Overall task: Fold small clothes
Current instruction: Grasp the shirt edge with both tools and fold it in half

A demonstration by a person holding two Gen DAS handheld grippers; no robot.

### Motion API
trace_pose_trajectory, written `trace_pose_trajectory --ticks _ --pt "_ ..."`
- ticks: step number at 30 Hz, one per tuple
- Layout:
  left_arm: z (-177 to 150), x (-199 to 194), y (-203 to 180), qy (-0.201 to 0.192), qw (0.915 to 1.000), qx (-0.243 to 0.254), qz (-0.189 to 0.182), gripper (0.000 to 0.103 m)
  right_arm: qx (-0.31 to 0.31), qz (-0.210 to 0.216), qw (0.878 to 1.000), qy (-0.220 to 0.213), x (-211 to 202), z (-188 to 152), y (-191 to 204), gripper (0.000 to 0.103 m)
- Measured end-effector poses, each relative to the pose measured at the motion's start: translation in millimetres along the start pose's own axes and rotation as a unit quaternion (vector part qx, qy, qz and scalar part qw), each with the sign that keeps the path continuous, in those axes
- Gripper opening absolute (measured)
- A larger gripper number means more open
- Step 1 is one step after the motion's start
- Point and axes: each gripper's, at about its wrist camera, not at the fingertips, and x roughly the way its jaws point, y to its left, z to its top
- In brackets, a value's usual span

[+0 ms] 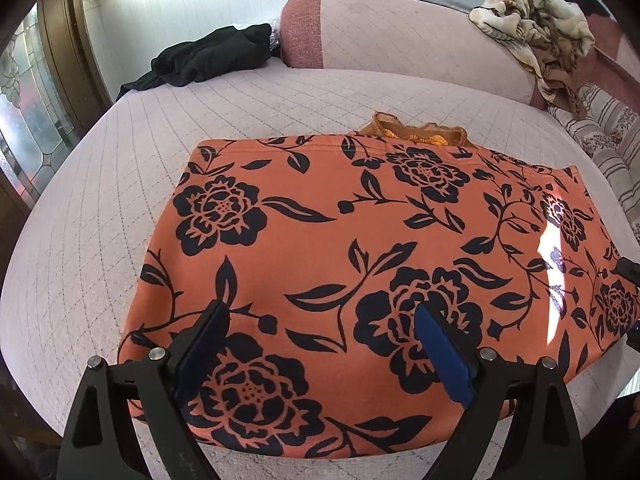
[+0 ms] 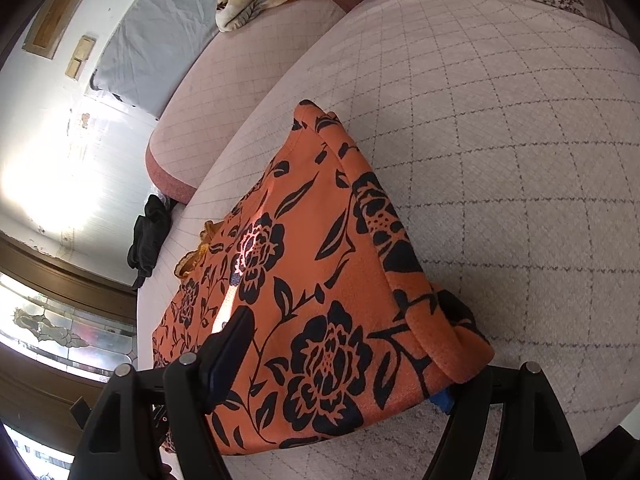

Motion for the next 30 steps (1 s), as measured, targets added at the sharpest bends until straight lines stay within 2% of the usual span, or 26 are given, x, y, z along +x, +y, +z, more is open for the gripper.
trace_pose_trajectory --ticks 6,9,10,12,15,16,17,18,19,20,22,24,26,28,30 --pt "-5.6 -5.8 6.1 -0.026 0.9996 -0.005 0.014 0.094 0.012 -0.003 1.000 0.001 -1.1 3.6 -0.5 0.079" --pt "-14.9 14.6 4.1 -0.001 0.9997 0.008 0.024 0.095 0.003 -0.007 1.000 -0.003 -3.0 4.0 5.6 0.079" --pt "-16.7 12.5 4.8 -0.012 0.9996 0.007 0.024 0.095 0.003 -0.010 1.000 -0.003 -2.5 4.2 6.1 0.079" --pt "-12.7 6.0 5.2 -0.010 0.9997 0.004 0.020 0.095 0.008 -0.015 1.000 0.002 0.6 4.7 3.0 0.079" --pt "-9.5 -10.4 7.2 -0.052 0.9986 -0.005 0.012 0.095 0.010 -0.018 1.000 0.003 3.7 5.4 1.3 0.079" --pt "-10.1 -7.7 5.6 -0.052 0.9984 0.000 0.020 0.095 0.005 -0.022 1.000 0.002 4.6 6.1 3.3 0.079" --pt "-12.0 3.2 2.4 -0.032 0.9990 0.013 0.029 0.095 -0.003 -0.027 1.000 0.004 6.2 6.9 5.6 0.077" --pt "-15.5 21.9 -1.1 0.011 0.9992 0.029 0.026 0.096 -0.024 -0.033 0.999 0.009 9.7 8.2 10.8 0.059" --pt "-18.2 23.8 0.3 -0.004 0.9992 0.031 0.024 0.099 -0.049 -0.047 0.997 0.020 15.0 9.3 17.0 0.015" --pt "-17.4 20.0 3.4 -0.013 0.9994 0.028 0.018 0.100 -0.060 -0.055 0.996 0.025 17.6 10.1 21.5 0.016" --pt "-10.4 15.1 15.8 0.007 0.9998 0.003 -0.017 0.098 -0.086 -0.071 0.994 0.018 14.5 11.9 37.1 0.015" --pt "-3.4 -3.6 40.6 -0.015 0.9988 -0.041 -0.025 0.098 -0.138 -0.085 0.987 -0.013 0.8 9.9 71.3 0.015" --pt "3.5 -30.3 74.4 -0.049 0.9949 -0.084 -0.027 0.098 -0.211 -0.085 0.973 -0.046 -13.8 -0.5 121.4 0.015" --pt "5.1 -60.8 116.5 -0.092 0.9863 -0.136 -0.021 0.098 -0.305 -0.083 0.946 -0.076 -22.8 -22.4 182.8 0.015" --pt "-2.4 -84.1 158.9 -0.128 0.9741 -0.187 0.002 0.098 -0.386 -0.068 0.915 -0.091 -21.6 -55.7 241.4 0.015"
